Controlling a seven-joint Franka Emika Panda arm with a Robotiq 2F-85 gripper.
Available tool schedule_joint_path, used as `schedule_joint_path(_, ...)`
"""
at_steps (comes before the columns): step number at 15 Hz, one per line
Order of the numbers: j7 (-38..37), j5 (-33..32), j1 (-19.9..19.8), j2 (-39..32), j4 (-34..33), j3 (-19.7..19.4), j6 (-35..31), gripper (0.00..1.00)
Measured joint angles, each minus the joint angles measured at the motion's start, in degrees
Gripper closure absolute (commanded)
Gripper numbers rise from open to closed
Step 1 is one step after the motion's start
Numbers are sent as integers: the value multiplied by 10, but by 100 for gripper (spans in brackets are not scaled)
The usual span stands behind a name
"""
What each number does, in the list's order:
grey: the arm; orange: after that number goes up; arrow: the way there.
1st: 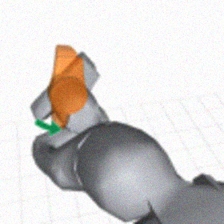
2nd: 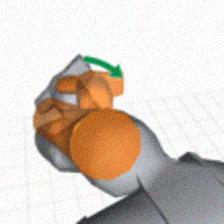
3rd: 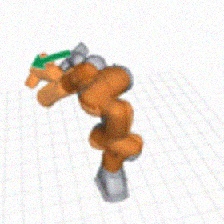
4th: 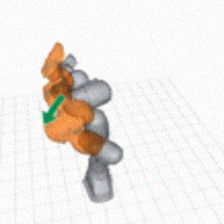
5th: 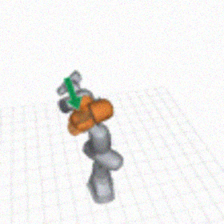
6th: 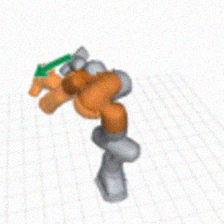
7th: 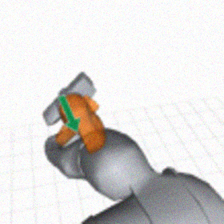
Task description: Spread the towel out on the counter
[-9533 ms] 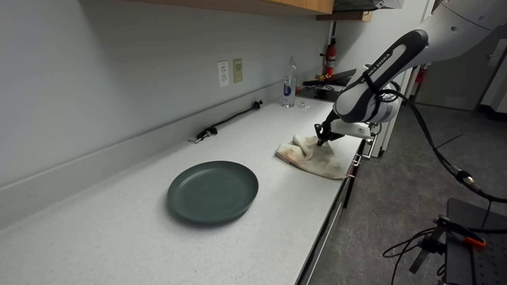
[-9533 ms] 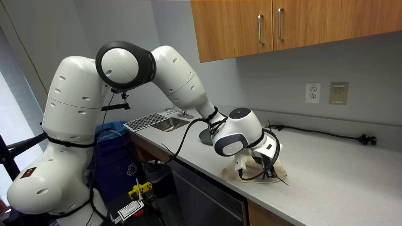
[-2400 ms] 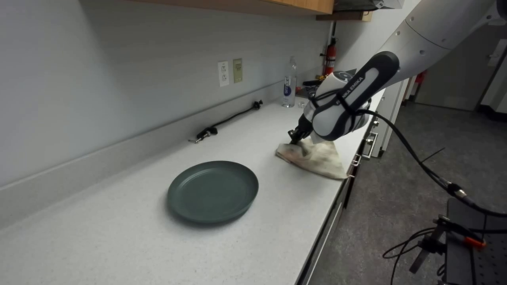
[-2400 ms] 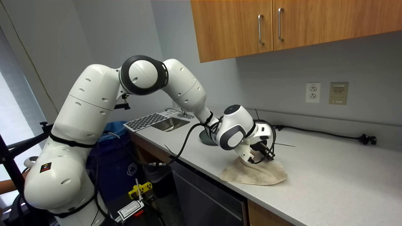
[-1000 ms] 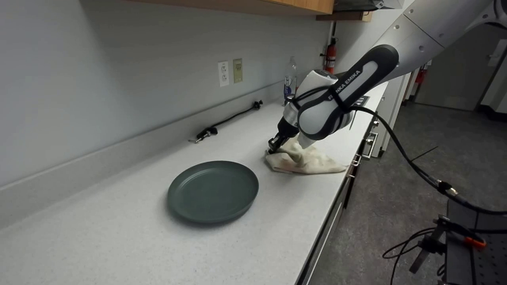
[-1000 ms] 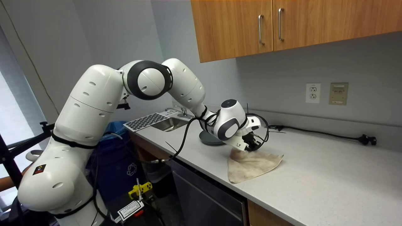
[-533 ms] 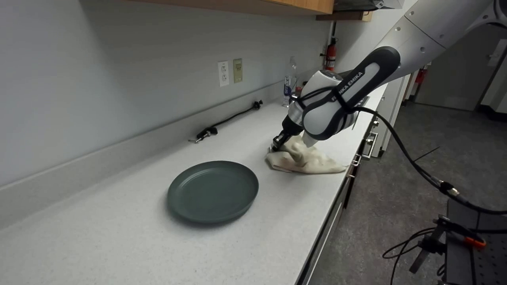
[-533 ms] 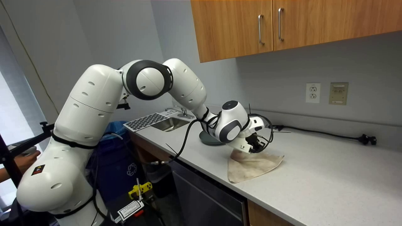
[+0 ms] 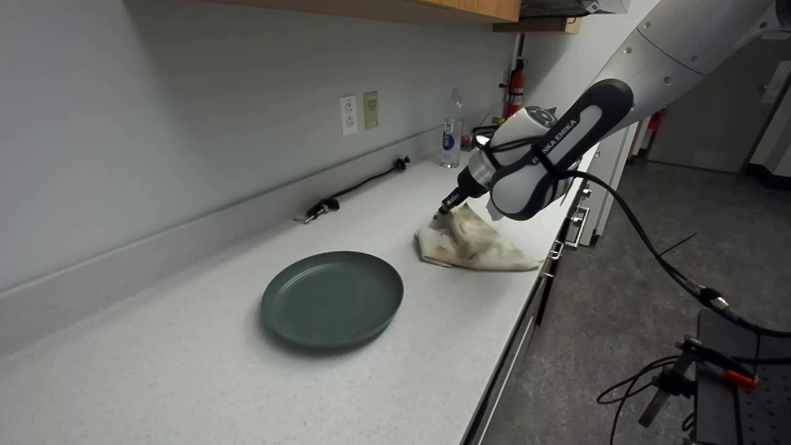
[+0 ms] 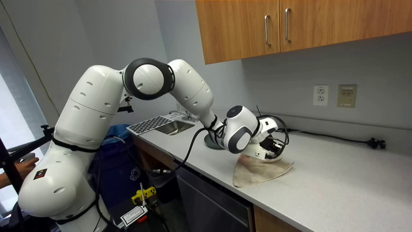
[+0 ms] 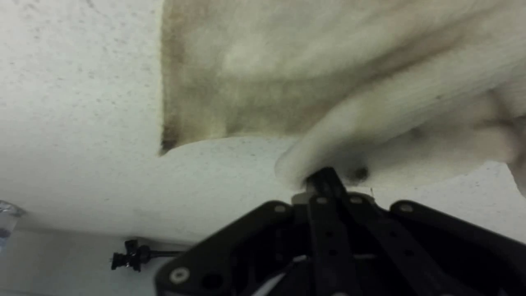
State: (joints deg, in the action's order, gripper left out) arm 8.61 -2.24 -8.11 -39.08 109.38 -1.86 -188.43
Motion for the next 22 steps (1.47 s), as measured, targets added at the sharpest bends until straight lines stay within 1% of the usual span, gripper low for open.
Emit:
schedule_joint_path(5,-5,0,25,0,11,-43,-50,100)
schedule_joint_path(7,-6,0,33,0,16,-52,-67,100)
schedule_joint_path(9,-6,0,38,0,23,-54,-83,100)
schedule_joint_path(12,-6,-1,39,5,37,-39,-96,100)
schedule_joint_path(17,-10,-17,26,42,83,6,-93,100)
schedule_joint_path(20,-14,-18,21,62,102,13,-66,100)
schedule_joint_path(22,-17,-18,17,69,104,13,-32,100)
